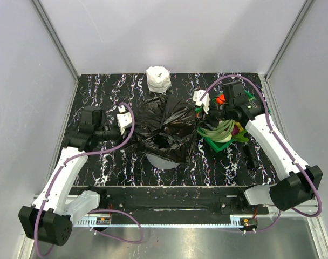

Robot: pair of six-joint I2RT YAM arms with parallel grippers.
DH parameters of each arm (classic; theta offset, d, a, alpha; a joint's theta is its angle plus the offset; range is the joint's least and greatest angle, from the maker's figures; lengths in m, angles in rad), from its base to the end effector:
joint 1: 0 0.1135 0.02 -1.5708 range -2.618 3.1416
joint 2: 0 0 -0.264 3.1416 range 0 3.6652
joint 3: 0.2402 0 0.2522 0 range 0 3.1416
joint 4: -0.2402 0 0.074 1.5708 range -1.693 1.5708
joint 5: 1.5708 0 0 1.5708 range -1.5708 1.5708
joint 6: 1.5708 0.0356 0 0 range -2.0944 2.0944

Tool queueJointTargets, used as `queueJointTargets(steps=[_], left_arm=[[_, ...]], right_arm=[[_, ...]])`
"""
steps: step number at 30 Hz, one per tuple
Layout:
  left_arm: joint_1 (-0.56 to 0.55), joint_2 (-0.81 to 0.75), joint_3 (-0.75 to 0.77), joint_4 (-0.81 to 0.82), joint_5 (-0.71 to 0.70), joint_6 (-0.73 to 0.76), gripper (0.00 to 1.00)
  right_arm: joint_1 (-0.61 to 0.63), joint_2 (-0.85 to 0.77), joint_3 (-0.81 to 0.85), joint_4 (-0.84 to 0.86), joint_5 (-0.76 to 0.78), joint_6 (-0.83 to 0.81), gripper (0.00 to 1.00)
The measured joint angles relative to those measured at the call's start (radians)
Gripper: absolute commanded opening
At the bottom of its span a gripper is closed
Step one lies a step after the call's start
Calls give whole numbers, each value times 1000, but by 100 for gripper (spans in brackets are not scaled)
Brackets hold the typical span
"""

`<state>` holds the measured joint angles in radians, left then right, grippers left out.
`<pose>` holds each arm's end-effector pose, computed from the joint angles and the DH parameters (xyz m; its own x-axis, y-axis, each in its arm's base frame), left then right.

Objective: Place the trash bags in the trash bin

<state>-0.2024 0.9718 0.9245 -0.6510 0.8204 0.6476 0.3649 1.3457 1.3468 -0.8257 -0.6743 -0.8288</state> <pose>0.1848 -0.0645 0.3167 -0.0885 0.4381 -0.8945 0.9269 0.3650 0.0870 0.2490 0.1189 0.3564 0.0338 -0.6035 -0.7967 -0.9615 0.1978 -0.1906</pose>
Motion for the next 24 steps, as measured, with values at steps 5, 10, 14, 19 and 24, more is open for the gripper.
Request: queueJointTargets(steps=[5,10,14,19,24], left_arm=[[0,0,-3,4,0,0,42],[0,0,-3,8,3,11,3],[0,1,-3,9,-2,25,2],[0,12,8,-13,-13,57,62],[0,19,26,-33,-21,73,88]], right_arm=[[0,0,-19,31,0,15,7],[0,0,-27,54,0,30,0],[0,0,-41,64,19,33,4],[0,-8,-48,57,115,35,64],[0,-23,-38,10,158,16,80]])
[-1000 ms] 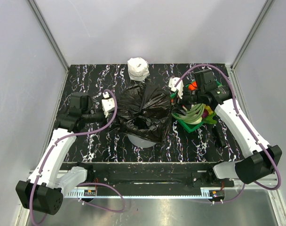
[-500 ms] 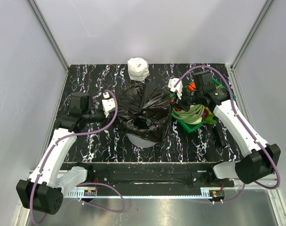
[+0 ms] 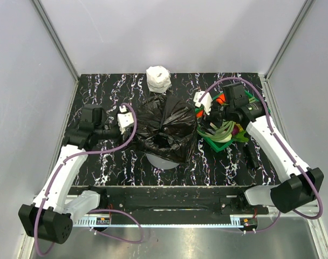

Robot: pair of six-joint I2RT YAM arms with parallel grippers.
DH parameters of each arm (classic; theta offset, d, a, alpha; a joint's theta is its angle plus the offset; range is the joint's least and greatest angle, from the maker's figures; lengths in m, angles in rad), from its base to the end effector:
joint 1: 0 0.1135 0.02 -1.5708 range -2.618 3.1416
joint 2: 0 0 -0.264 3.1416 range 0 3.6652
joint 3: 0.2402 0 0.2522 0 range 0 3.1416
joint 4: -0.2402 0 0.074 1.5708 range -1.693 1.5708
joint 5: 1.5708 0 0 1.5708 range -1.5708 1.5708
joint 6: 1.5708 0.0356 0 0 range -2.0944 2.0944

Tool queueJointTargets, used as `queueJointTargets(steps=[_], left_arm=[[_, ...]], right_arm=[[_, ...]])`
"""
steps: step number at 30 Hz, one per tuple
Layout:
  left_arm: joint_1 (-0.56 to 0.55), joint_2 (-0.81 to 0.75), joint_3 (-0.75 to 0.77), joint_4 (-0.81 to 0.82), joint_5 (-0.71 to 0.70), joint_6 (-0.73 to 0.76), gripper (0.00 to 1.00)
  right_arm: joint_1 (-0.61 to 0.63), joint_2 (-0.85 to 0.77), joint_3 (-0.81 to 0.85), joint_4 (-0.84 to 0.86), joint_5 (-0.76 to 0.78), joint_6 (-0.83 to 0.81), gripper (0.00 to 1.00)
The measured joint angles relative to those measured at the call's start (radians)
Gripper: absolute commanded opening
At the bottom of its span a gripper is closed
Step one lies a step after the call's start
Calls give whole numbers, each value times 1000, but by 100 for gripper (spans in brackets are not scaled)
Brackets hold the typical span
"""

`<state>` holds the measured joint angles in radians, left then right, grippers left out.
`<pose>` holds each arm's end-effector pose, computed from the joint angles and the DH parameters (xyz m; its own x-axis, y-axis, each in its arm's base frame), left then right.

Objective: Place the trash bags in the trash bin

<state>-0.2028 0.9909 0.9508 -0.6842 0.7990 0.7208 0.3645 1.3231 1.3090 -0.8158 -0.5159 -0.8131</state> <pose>0.1874 -0.0646 0.3190 -0.0479 0.4798 -0.8761 0.9289 0.3439 0.1376 0.2478 0.1133 0.3485 -0.0226 -0.6849 -0.7283 -0.9277 0.2859 -0.2401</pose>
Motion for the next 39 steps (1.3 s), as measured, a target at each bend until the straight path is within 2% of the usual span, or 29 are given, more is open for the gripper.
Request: queueJointTargets(steps=[3,15,25,31,35,37,39], left_arm=[[0,5,30,-26,2,7,99],[0,63,113,-57,55,19,99],[1,159,145,-30,33,24,99],[3,197,167,6,-9,53,99],[3,230,198,9,-39,90,99],[4,251,224,11,-57,111,99],[4,269,246,10,-70,125,99]], right_arm=[[0,2,30,-34,-3,-11,87],[0,98,106,-73,-91,-69,98],[43,28,42,18,-103,43,99],[113,-37,-52,71,-63,110,92],[136,-66,-92,96,-34,142,74],[145,-74,-105,105,-17,152,77],[151,-76,-108,117,18,159,89]])
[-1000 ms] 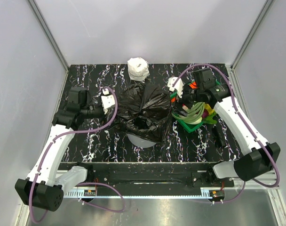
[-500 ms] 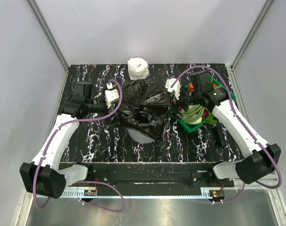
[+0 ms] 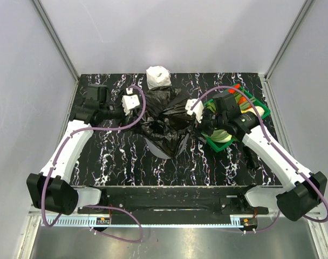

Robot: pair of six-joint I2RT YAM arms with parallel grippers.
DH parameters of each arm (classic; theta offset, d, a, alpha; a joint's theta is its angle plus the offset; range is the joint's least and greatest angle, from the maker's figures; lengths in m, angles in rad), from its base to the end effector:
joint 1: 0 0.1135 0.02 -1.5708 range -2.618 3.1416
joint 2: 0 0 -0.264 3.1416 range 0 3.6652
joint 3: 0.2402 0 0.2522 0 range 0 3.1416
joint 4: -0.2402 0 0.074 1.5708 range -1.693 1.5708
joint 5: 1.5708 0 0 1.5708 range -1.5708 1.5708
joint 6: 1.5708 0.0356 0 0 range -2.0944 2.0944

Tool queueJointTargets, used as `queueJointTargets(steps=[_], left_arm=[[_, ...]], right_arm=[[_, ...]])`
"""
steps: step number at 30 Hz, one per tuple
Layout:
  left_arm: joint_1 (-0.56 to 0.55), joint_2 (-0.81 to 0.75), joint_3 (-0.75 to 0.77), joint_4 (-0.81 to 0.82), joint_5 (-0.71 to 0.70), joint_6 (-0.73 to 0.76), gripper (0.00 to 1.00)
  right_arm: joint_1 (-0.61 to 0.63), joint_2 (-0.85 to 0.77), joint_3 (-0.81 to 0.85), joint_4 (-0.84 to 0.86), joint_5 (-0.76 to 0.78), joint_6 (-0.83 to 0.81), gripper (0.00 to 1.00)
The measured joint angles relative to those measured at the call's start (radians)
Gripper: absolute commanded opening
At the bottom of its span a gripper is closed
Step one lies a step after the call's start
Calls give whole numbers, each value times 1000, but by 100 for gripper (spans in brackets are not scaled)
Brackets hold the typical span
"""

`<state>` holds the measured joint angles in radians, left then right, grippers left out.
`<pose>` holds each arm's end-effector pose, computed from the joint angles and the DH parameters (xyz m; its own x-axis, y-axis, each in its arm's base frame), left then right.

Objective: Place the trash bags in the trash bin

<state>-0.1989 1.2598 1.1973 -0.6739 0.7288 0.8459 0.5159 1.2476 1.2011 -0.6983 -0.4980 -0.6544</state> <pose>0.2521 -0.0750 0.3419 0.0359 0.5624 -0.8261 0.9113 0.3209 0.2580 0.2187 0.1436 0.3410 -0.0181 -0.6250 -0.7804 -0.9451 0.2653 -0.1906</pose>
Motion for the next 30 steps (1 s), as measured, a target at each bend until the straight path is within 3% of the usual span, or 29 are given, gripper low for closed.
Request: queueJointTargets(steps=[3,10,16,30], left_arm=[[0,18,37,-6,-12,19,99],[7,16,59,-14,-37,51,99],[38,11,75,-44,-37,89,99],[47,-2,80,-88,-29,138,99]], right_arm=[[1,0,1,21,88,-2,97],[-22,6,106,-22,220,-50,100],[-99,34,254,-93,170,-127,100],[-103,150,251,-161,13,-228,100]])
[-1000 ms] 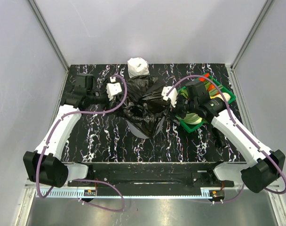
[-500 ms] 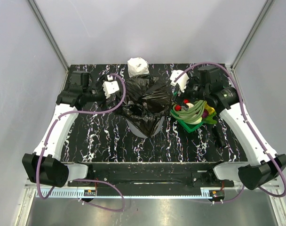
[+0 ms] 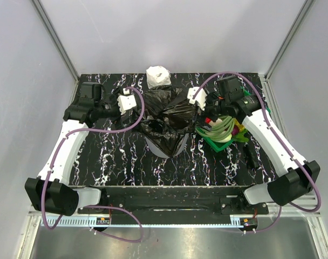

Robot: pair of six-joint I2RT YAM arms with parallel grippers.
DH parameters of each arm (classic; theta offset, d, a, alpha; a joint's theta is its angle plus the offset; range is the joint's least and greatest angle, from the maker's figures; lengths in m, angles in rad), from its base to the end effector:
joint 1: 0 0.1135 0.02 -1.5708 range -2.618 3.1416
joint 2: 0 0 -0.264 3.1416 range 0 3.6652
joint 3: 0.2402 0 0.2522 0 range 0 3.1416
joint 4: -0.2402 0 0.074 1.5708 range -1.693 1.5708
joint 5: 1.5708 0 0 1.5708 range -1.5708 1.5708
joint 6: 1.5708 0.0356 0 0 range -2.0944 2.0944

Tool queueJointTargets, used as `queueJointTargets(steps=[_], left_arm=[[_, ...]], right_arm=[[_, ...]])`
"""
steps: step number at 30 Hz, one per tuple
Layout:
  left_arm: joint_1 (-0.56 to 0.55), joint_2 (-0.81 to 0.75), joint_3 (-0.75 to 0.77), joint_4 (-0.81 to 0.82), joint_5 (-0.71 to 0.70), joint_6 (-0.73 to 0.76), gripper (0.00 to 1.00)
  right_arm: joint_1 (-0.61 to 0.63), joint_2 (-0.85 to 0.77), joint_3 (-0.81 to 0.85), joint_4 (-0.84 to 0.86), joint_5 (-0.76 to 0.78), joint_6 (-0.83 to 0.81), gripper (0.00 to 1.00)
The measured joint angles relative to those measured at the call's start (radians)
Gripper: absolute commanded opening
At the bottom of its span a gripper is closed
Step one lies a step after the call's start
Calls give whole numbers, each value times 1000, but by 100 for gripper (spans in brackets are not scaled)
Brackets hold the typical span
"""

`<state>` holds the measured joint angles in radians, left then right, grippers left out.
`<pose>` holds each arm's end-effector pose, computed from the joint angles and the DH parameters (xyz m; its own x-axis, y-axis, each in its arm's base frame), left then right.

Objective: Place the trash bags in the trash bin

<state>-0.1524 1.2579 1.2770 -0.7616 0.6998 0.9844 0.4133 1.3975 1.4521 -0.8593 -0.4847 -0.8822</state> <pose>0.2506 -0.0617 0.3609 0.1176 0.6266 -0.7704 0.8805 0.2930 0.3727 0.2580 0.1312 0.3708 0.0835 -0.7094 -0.6998 -0.9234 0.2090 -0.3220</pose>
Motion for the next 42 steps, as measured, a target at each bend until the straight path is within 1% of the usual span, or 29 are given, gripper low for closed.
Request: queueJointTargets(steps=[2,5,8,9,14,19,21,23,24,25,26,34,42], left_arm=[[0,0,0,0,0,3,99],[0,0,0,0,1,5,99],[1,0,0,1,2,6,99],[2,0,0,1,2,6,99],[5,0,0,6,2,7,99],[6,2,0,9,2,6,99],[6,2,0,12,2,6,99],[6,3,0,17,2,6,99],[6,3,0,19,2,6,99],[6,3,0,23,2,5,99],[6,3,0,26,2,3,99],[10,1,0,29,7,3,99],[29,10,0,-31,31,29,99]], right_arm=[[-2,7,0,10,-10,-5,100],[-9,29,0,23,-34,-10,97],[-23,53,0,28,-55,-15,91],[-27,60,0,30,-60,-16,87],[-43,68,0,46,-82,-27,60],[-53,68,0,56,-94,-35,41],[-55,68,0,60,-101,-37,30],[-57,68,0,65,-103,-39,15],[-58,68,0,68,-103,-39,5],[-59,68,-1,71,-103,-42,1],[-61,68,-4,77,-104,-40,0],[-88,55,-72,120,-100,-30,0],[-113,55,-101,157,-82,-7,0]])
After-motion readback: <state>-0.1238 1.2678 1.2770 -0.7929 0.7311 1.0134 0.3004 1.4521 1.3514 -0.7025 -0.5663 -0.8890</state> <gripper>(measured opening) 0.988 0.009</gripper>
